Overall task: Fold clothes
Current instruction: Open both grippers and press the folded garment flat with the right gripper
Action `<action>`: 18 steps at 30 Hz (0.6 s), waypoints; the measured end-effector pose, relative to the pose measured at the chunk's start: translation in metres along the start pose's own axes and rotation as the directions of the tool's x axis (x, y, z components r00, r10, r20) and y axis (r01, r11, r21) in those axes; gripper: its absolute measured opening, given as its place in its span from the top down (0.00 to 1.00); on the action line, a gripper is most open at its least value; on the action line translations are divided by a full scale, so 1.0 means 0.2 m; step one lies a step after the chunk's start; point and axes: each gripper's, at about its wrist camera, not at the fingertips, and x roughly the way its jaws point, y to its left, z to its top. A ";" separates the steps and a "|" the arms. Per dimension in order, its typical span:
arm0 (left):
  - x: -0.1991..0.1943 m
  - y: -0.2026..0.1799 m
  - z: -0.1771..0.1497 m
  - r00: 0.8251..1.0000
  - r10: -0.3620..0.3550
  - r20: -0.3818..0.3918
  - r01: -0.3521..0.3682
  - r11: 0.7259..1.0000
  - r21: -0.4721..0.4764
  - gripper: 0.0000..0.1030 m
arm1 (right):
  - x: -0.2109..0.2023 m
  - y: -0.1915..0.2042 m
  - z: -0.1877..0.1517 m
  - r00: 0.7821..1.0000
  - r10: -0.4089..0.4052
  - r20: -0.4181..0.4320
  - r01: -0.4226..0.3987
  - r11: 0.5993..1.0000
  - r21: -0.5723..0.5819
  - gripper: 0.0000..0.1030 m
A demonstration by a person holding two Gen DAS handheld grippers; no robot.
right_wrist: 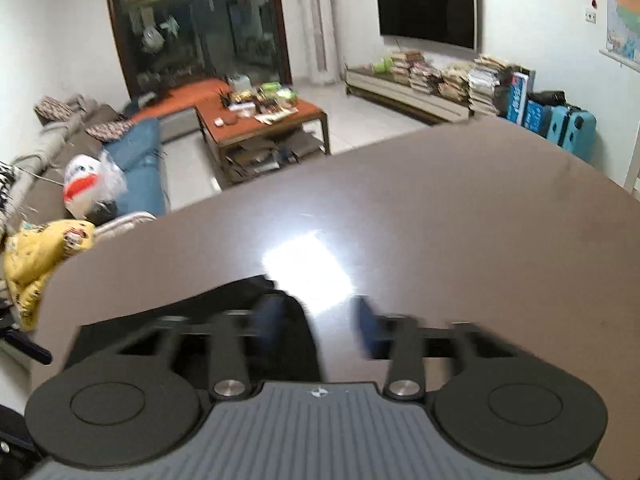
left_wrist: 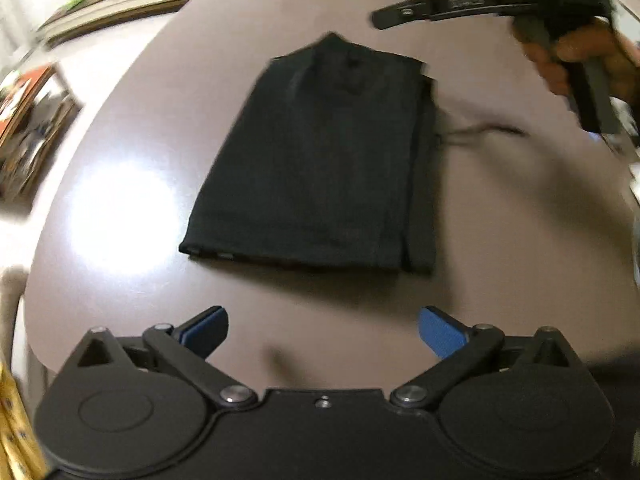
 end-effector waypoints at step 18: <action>0.39 0.15 0.12 0.973 -0.117 0.201 0.132 0.989 -0.063 0.12 | 0.26 0.06 -0.18 0.998 0.013 -0.057 -0.004 0.987 0.159 0.82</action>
